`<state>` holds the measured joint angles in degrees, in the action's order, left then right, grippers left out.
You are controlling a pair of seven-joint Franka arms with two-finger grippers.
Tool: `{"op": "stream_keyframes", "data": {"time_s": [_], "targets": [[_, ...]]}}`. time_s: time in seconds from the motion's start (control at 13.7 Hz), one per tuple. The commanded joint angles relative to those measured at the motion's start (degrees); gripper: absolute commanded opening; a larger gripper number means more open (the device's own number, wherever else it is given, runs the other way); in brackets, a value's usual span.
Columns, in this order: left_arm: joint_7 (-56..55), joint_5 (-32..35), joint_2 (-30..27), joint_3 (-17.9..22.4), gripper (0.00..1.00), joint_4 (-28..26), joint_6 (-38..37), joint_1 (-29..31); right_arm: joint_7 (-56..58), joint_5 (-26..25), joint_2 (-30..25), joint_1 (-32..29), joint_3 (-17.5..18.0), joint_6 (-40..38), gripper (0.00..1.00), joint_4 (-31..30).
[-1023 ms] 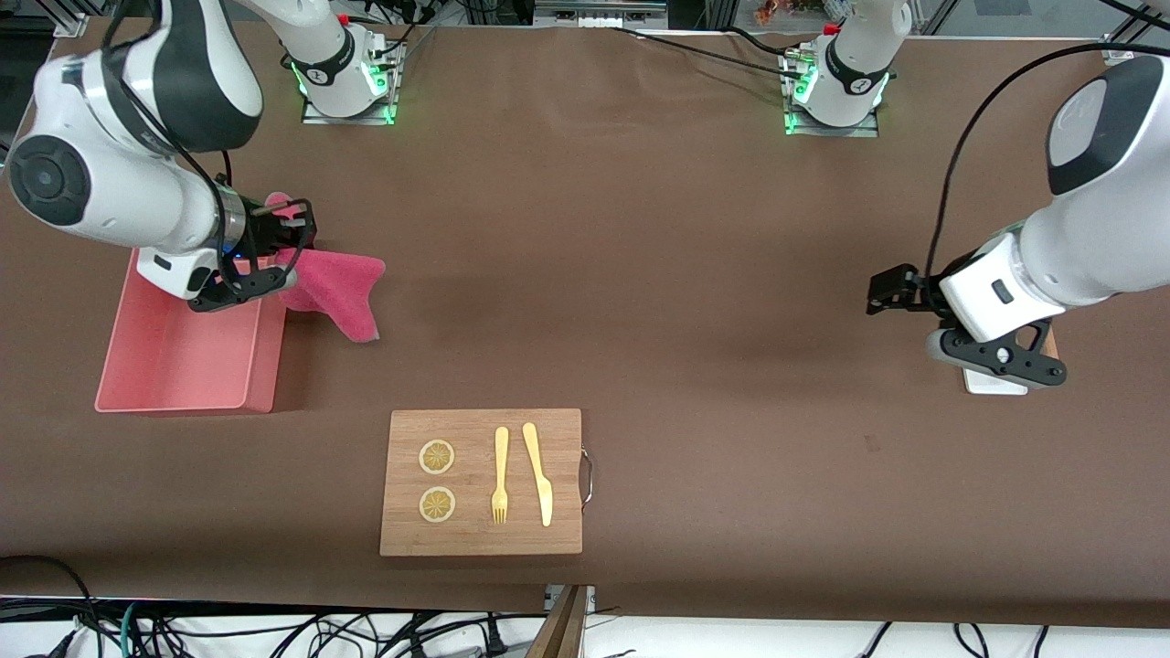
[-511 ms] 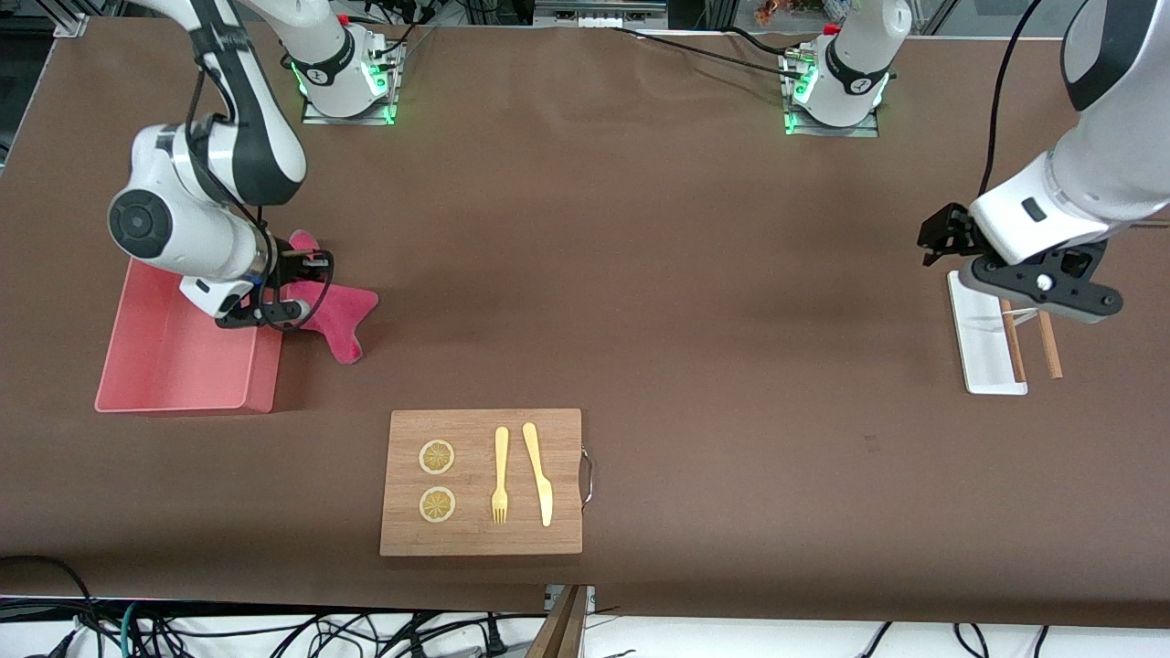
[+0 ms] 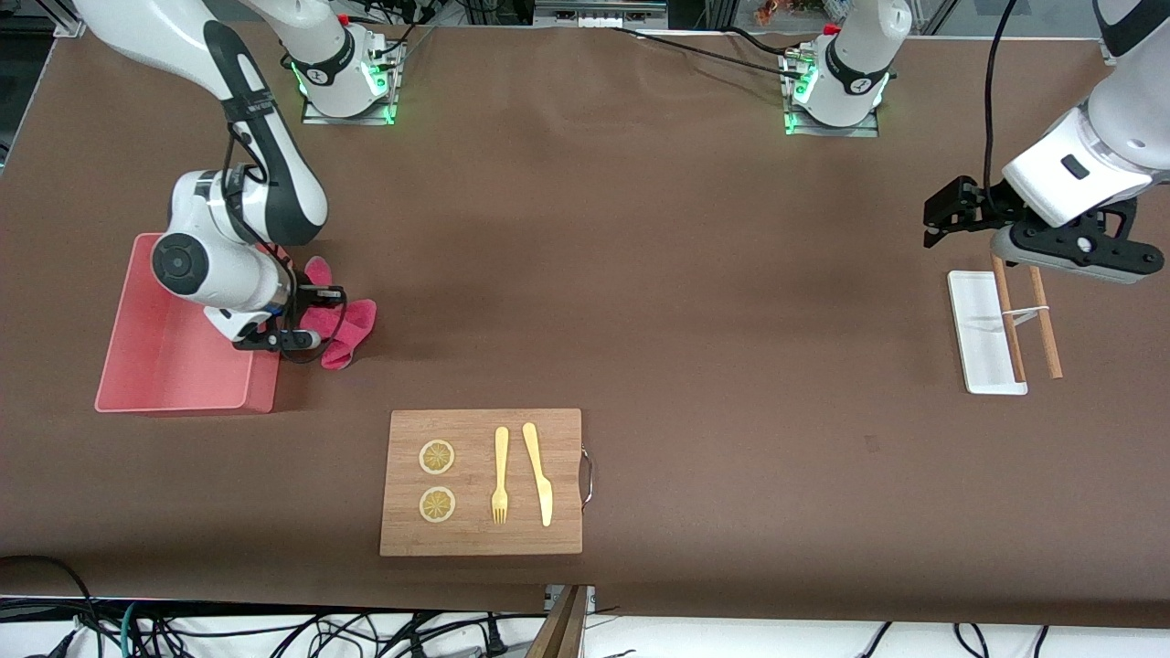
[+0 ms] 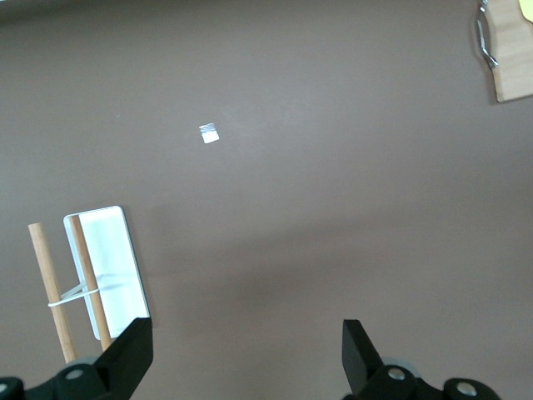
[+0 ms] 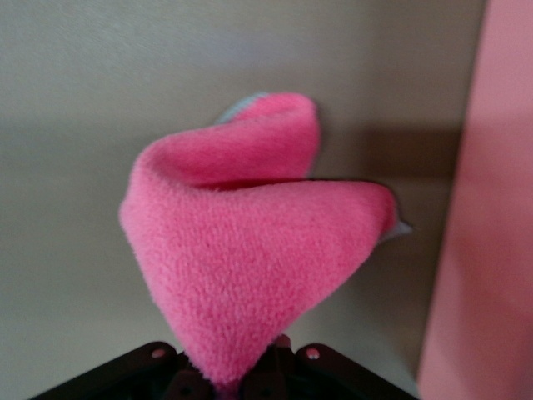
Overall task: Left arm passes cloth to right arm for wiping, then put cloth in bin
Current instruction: 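Wipe the table with the cloth using the right gripper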
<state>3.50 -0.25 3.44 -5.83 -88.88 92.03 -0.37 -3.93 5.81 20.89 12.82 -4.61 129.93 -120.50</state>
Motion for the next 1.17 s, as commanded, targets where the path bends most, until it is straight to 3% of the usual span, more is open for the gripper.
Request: {"op": "stream_keyframes", "data": {"time_s": [0.0, 0.51, 0.8, 1.1], "targets": [[0.1, -0.7, -2.1, 0.7, 1.00, -4.3, 1.7, 2.9, -7.7, 0.3, 3.6, 3.9, 0.3, 3.7, 0.00, 1.2], [-1.6, -1.2, -2.0, 0.7, 1.00, -2.5, 0.8, 3.2, -36.4, 0.3, 4.6, 15.0, 5.0, 3.2, 0.00, 6.2], [-2.9, -1.3, -2.1, 0.2, 1.00, -1.4, 0.0, 3.1, -47.3, 0.3, 4.6, 16.4, 9.6, 0.8, 0.00, 10.2], [-2.8, -1.6, -1.9, 0.1, 1.00, -1.5, 0.0, 3.1, -52.1, 7.4, 4.4, 16.4, 12.3, -3.4, 0.00, 16.2]]}}
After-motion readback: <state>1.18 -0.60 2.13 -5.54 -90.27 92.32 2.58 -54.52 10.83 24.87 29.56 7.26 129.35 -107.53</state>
